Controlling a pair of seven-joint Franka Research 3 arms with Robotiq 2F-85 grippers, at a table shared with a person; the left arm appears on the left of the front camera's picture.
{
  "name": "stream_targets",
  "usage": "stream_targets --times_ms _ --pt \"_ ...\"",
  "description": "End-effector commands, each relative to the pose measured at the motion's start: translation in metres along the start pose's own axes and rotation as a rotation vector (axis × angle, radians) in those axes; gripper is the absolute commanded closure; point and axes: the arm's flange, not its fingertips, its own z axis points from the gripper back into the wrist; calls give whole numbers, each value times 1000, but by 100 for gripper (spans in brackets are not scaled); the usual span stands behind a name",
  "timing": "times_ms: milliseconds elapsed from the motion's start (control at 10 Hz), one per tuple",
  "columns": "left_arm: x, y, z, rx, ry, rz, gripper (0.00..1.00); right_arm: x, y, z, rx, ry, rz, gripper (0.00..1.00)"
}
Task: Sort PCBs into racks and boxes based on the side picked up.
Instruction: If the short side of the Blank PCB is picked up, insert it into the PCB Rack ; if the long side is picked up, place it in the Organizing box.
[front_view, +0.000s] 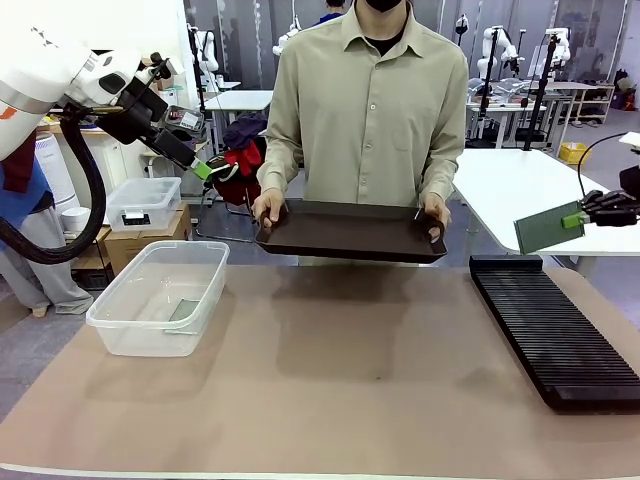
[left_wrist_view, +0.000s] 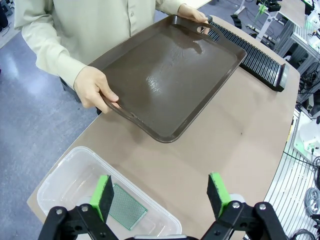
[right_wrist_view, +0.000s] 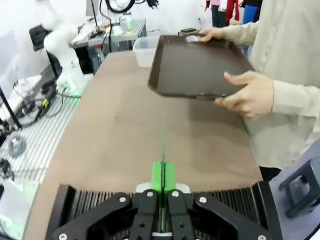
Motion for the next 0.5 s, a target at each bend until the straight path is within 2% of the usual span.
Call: stream_targets --times_ms 0,100,200,300,400 --pt "1 1 0 2 0 -1 0 -18 -12 8 18 42 47 98" --pt "1 1 0 2 0 -1 0 -25 -14 7 26 72 39 98" --pt "1 1 0 2 0 -1 0 -24 -18 10 -17 -3 -10 98" --pt "1 1 0 2 0 -1 0 -25 -10 7 13 39 26 98" --pt "1 1 0 2 0 -1 0 -25 -10 7 13 39 26 98"
